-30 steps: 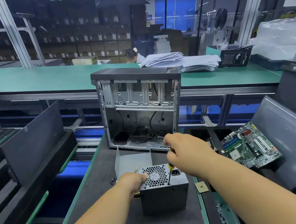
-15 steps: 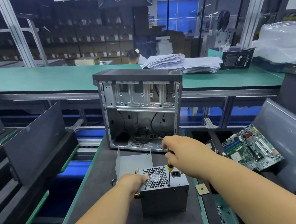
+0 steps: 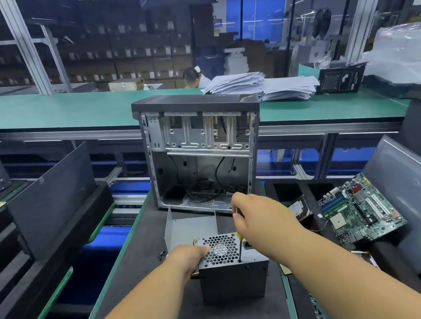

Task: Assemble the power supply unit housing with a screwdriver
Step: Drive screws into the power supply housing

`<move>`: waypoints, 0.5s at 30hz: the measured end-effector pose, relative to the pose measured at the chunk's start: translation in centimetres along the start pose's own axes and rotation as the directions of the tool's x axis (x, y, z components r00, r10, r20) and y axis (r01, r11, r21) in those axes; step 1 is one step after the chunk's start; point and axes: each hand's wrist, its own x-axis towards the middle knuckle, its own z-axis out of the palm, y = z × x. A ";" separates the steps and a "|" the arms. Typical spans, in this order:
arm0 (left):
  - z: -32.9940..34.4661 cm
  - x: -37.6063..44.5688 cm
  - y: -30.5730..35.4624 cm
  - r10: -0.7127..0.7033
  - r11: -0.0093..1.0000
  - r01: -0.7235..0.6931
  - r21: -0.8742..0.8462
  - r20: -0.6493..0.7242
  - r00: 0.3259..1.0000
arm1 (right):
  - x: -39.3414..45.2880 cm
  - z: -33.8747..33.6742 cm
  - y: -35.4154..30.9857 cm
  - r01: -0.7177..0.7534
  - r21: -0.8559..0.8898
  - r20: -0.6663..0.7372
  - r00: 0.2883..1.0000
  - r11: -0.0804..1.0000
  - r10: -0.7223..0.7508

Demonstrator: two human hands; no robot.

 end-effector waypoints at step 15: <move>0.2 -0.3 -0.1 -0.008 0.999 0.008 -0.047 -0.010 1.000 | -0.1 1.0 1.3 -0.056 0.179 0.001 0.998 0.982 0.056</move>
